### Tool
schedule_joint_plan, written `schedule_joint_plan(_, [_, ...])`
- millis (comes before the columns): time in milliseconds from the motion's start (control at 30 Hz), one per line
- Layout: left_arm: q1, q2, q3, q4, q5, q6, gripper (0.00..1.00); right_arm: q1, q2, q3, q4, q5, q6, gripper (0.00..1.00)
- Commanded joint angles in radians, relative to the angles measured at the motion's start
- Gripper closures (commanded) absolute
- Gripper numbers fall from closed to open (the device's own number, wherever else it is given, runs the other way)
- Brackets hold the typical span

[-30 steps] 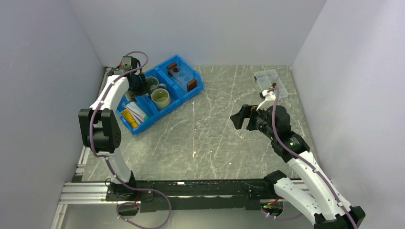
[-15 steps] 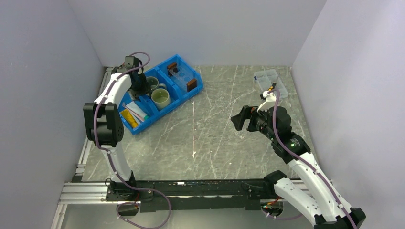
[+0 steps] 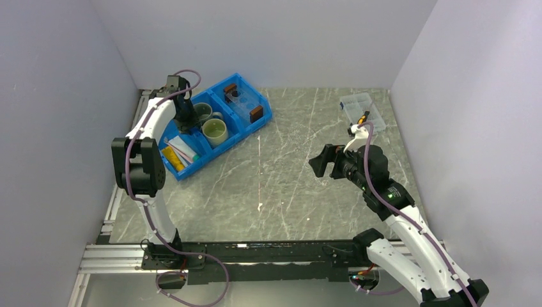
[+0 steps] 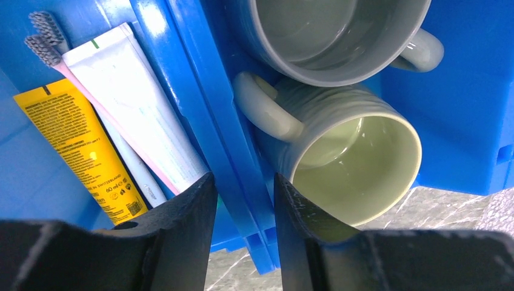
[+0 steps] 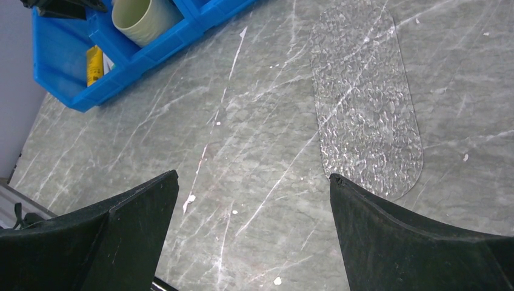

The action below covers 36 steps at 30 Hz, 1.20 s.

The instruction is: Prepare toiletry sets of a toothbrush and toothpaste on the tray

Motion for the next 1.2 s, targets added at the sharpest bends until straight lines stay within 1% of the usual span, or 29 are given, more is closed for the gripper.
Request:
schedule_joint_plan(0, [0.004, -0.012, 0.029, -0.001, 0.035, 0.021, 0.59, 0.003, -0.021, -0.005, 0.018, -0.010, 0.018, 0.03])
schedule_joint_plan(67, [0.005, -0.011, 0.030, -0.001, 0.045, 0.029, 0.64, 0.003, -0.021, -0.011, 0.020, -0.008, 0.020, 0.03])
schedule_joint_plan(300, [0.006, -0.006, 0.040, 0.002, 0.063, 0.060, 0.77, 0.003, -0.021, -0.020, 0.017, -0.007, 0.029, 0.04])
schedule_joint_plan(400, [0.006, 0.000, 0.051, -0.007, 0.074, 0.089, 0.85, 0.004, -0.022, -0.020, 0.012, -0.005, 0.028, 0.04])
schedule_joint_plan(567, [0.007, 0.012, 0.066, -0.018, 0.096, 0.152, 1.00, 0.003, -0.021, -0.023, 0.013, -0.007, 0.031, 0.04])
schedule_joint_plan(933, [0.006, 0.003, 0.075, -0.036, 0.145, 0.245, 1.00, 0.003, -0.005, -0.030, 0.028, -0.026, 0.048, 0.04])
schedule_joint_plan(1167, [0.003, -0.023, 0.056, -0.019, 0.222, 0.279, 1.00, 0.004, -0.002, -0.031, 0.021, -0.033, 0.050, 0.04])
